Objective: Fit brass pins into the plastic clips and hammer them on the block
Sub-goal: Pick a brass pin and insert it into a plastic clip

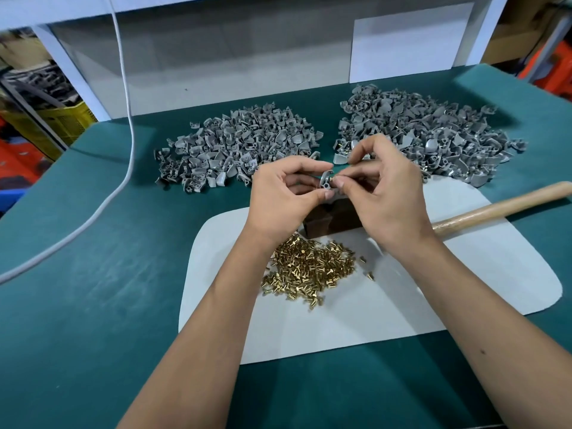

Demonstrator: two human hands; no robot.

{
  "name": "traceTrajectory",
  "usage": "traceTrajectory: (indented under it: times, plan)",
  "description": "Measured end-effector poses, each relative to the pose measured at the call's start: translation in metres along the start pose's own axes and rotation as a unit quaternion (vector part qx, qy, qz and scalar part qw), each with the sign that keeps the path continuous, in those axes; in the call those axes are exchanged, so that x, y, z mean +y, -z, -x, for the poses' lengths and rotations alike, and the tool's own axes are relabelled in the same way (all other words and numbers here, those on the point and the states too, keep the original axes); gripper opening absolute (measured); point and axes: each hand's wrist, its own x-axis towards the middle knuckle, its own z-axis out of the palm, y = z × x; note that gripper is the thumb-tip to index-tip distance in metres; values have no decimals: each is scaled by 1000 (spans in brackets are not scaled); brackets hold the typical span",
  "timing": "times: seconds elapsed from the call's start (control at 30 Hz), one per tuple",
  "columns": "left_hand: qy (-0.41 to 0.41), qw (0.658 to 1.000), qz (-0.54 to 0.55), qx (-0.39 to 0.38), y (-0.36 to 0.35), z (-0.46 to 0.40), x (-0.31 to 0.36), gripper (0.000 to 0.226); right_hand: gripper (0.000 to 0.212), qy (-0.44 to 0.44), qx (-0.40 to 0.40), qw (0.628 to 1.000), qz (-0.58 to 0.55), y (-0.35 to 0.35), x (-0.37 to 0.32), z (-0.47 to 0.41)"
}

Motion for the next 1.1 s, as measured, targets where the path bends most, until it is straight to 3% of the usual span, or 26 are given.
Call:
traceTrajectory:
  times: [0.63, 0.87, 1.1]
  plan:
    - [-49, 994, -94, 13, -9, 2, 5, 31, 33, 19, 22, 998, 52, -2, -3, 4]
    - [8, 999, -32, 37, -12, 3, 0, 33, 28, 42, 18, 997, 67, 0, -1, 3]
    - [21, 999, -11, 30, -6, 1, 0, 34, 18, 81, -51, 993, 70, 8, 4, -3]
